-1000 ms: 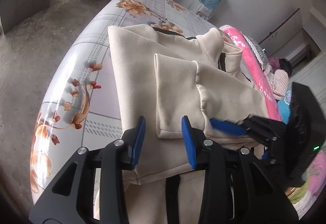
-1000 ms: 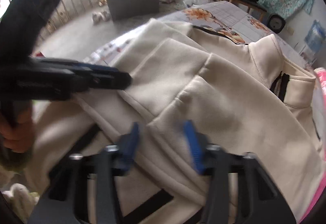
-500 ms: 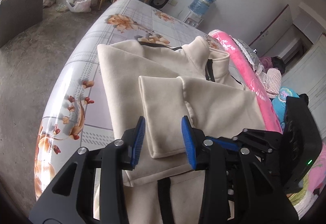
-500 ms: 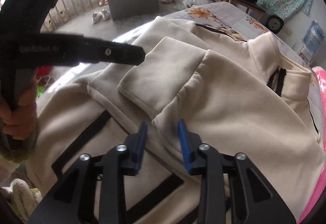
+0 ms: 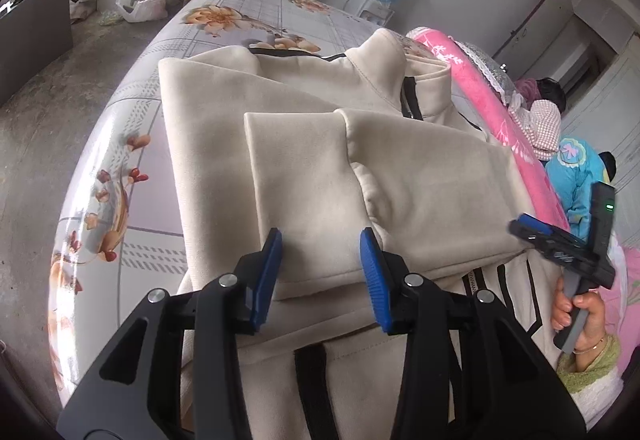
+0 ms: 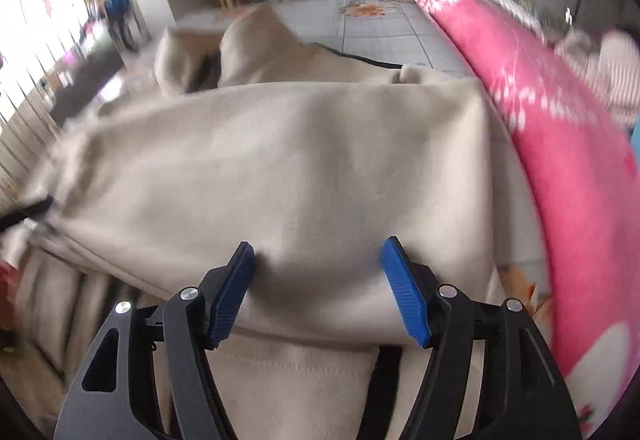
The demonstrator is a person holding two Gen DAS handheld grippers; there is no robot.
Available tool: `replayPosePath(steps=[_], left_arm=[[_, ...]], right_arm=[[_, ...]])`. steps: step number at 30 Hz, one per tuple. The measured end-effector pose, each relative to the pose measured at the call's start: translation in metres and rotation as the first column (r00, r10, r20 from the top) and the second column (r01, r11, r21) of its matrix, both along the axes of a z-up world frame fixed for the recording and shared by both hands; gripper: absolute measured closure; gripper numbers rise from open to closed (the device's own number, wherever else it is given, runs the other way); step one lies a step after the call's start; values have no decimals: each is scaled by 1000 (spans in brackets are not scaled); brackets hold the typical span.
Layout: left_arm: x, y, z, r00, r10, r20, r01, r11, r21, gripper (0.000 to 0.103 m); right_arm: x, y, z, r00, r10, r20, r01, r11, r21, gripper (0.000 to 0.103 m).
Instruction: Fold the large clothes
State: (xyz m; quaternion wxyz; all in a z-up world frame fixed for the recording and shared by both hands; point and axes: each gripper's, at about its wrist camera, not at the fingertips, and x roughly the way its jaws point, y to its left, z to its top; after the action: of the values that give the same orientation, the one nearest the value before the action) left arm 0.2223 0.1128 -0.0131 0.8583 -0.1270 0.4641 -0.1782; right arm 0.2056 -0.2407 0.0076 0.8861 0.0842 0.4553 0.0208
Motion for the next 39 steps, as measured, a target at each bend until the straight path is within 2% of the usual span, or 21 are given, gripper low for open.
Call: replayPosePath(steps=[2, 5, 8, 12, 15, 18, 21, 22, 24, 25, 26, 27, 30, 33, 39], left_arm=[[-5, 2, 5, 1000, 30, -6, -30, 999, 40, 64], [-21, 7, 19, 999, 39, 12, -40, 998, 40, 61], [-53, 6, 36, 998, 30, 54, -33, 997, 71, 50], [-100, -7, 47, 998, -12, 67, 5, 994, 109, 35], [-136, -26, 41, 997, -49, 56, 39, 986, 162, 26], [-161, -49, 24, 996, -76, 41, 65, 973, 223, 19], [-171, -63, 3, 997, -78, 9, 72, 960, 270, 19], [-174, -68, -4, 997, -71, 10, 64, 951, 301, 19], [-182, -82, -12, 995, -76, 65, 40, 899, 436, 19], [-185, -84, -14, 994, -82, 72, 40, 885, 463, 18], [-188, -85, -13, 992, -76, 97, 22, 882, 470, 16], [-187, -82, -14, 994, -61, 89, 14, 888, 459, 14], [-184, -68, -16, 998, -12, 58, -12, 923, 384, 10], [-187, -69, -17, 997, -15, 73, -15, 916, 401, 8], [-185, -72, -18, 997, -11, 82, -22, 919, 393, 8]], right_arm=[[-14, -13, 11, 998, -62, 7, 62, 998, -2, 37], [-38, -26, 27, 995, -89, 36, 86, 993, 75, 35], [-74, -24, 38, 996, -81, 47, 77, 993, 85, 26], [-114, 2, 34, 999, -22, 37, 20, 998, 58, 16], [-147, 21, 25, 1000, 6, 7, -6, 1000, 21, 12], [-164, 34, 11, 1000, 16, -14, -17, 999, -48, 8], [-169, 39, -8, 999, 9, -53, -13, 997, -76, 8], [-170, 40, -14, 998, 9, -68, -14, 997, -76, 8], [-171, 42, -24, 996, 7, -85, -17, 994, -107, 6], [-173, 43, -24, 998, 4, -70, -12, 993, -120, 6], [-175, 44, -23, 998, -1, -65, -7, 991, -130, 6], [-176, 45, -24, 998, -6, -68, -2, 991, -131, 6], [-177, 42, -24, 997, -15, -70, 8, 994, -110, 6], [-179, 43, -24, 997, -24, -69, 17, 994, -110, 6], [-181, 43, -24, 997, -52, -62, 45, 993, -110, 6]])
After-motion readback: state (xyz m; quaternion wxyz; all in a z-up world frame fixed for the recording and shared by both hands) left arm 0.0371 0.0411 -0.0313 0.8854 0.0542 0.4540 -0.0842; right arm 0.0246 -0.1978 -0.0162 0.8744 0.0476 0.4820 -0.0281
